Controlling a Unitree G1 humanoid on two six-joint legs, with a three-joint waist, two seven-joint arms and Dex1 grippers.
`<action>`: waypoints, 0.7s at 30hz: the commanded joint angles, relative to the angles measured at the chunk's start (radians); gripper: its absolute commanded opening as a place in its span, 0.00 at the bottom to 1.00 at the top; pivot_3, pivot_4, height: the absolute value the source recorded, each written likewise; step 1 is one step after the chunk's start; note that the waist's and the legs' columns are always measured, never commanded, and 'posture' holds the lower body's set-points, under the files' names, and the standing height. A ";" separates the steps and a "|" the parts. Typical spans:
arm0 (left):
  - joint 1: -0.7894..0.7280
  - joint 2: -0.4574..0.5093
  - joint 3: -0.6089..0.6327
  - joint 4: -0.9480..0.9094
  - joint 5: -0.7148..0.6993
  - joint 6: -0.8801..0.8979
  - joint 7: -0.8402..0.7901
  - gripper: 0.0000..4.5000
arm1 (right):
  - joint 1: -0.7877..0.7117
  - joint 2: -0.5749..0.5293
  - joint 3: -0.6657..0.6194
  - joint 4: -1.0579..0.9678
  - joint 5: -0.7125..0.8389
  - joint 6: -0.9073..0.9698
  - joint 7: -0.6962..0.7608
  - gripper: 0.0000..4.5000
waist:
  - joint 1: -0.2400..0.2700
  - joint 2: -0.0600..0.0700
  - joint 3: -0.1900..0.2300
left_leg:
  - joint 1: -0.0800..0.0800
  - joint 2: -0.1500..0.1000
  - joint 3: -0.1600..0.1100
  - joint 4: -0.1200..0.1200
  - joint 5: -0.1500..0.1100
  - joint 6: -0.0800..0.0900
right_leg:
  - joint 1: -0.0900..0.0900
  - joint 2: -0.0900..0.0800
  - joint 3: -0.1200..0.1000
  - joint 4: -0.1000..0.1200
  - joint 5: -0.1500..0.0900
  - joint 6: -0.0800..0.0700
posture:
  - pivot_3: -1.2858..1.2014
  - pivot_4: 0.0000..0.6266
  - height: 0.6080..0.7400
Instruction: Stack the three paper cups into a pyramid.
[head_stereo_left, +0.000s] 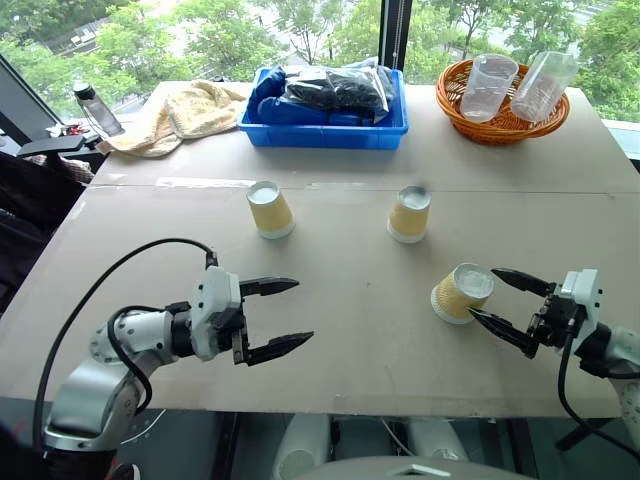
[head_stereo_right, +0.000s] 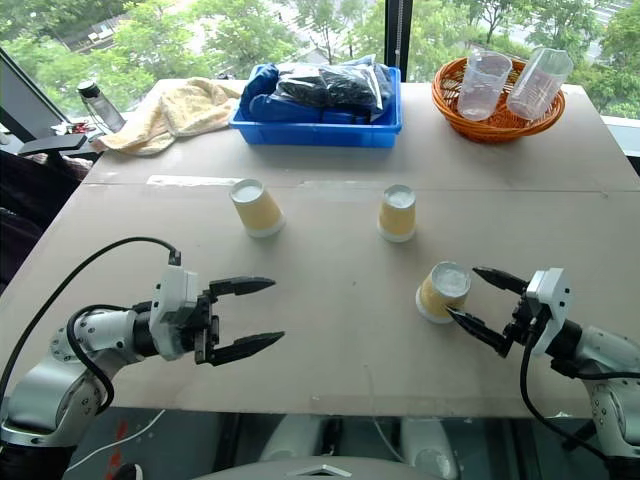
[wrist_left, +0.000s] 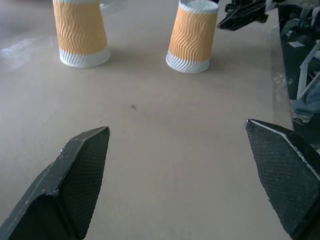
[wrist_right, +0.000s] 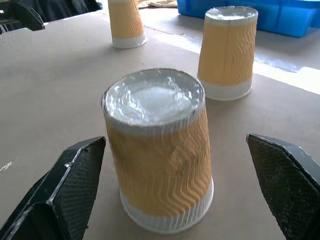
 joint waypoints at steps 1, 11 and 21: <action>-0.024 0.020 0.021 -0.054 -0.065 0.039 -0.017 0.99 | -0.014 0.018 0.006 -0.044 0.021 0.015 -0.029 1.00 | -0.001 0.000 0.000 | 0.000 0.000 0.000 0.000 0.000 0.000 | 0.000 0.000 0.000 -0.001 0.000 0.000 | 0.52 0.24 1.00; -0.035 0.023 0.025 -0.047 -0.056 0.036 -0.031 0.99 | -0.038 0.031 0.037 -0.036 0.024 0.014 -0.023 1.00 | -0.003 0.000 0.000 | -0.001 0.000 0.000 0.000 0.000 0.000 | 0.000 0.001 0.000 -0.002 0.000 0.000 | 0.52 0.24 1.00; -0.014 0.016 0.049 -0.054 -0.097 0.066 -0.025 1.00 | -0.036 0.037 0.032 -0.029 0.036 0.005 0.004 0.53 | -0.002 0.000 0.000 | -0.001 0.000 -0.001 0.000 0.000 0.000 | 0.000 0.001 0.000 -0.002 0.000 0.000 | 0.52 0.24 1.00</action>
